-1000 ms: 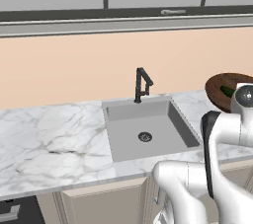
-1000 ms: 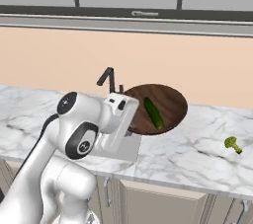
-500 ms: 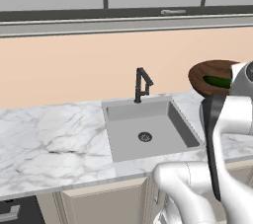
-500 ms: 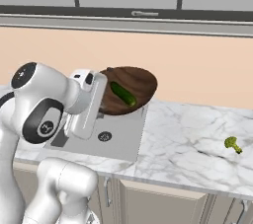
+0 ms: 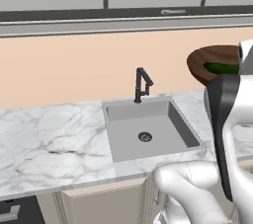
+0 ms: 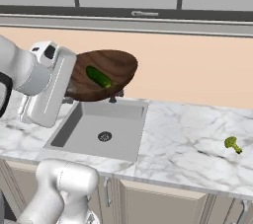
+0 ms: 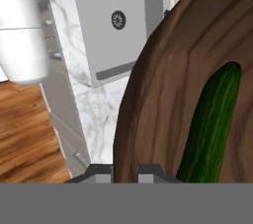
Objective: Pick the cucumber from the sink and place it in the bowl. Then pick the bowl and place it in the microwave. Then close the microwave door and press the start button.
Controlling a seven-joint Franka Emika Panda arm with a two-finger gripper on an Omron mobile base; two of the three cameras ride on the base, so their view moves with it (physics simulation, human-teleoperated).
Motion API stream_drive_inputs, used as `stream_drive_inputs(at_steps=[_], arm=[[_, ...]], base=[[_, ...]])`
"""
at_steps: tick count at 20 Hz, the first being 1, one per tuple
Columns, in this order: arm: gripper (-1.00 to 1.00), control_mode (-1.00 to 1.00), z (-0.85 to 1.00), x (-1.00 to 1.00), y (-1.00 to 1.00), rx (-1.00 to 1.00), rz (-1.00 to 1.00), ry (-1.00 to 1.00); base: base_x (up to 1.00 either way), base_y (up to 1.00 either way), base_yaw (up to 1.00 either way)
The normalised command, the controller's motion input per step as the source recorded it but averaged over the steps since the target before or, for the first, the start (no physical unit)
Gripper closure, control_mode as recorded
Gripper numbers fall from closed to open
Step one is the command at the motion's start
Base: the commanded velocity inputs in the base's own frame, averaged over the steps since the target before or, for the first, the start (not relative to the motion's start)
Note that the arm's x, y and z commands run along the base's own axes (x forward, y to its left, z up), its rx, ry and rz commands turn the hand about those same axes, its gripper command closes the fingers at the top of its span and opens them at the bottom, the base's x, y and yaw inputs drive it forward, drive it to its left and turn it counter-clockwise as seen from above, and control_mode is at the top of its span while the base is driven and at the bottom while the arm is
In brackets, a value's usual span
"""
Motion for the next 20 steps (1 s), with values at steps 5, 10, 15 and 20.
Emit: stream_drive_inputs(at_steps=[5,10,15,20], arm=[[1.00,-1.00,0.00,-0.30,0.23,0.06,0.03,-0.03],[1.00,-1.00,-0.01,-0.10,0.01,0.01,0.05,0.00],[1.00,1.00,0.00,0.00,0.00,0.00,0.00,0.00],[1.00,1.00,0.00,0.00,0.00,0.00,0.00,0.00]], base=[[0.00,0.00,0.00],[0.00,0.00,0.00],[0.00,0.00,0.00],[-0.65,-0.05,-0.15]])
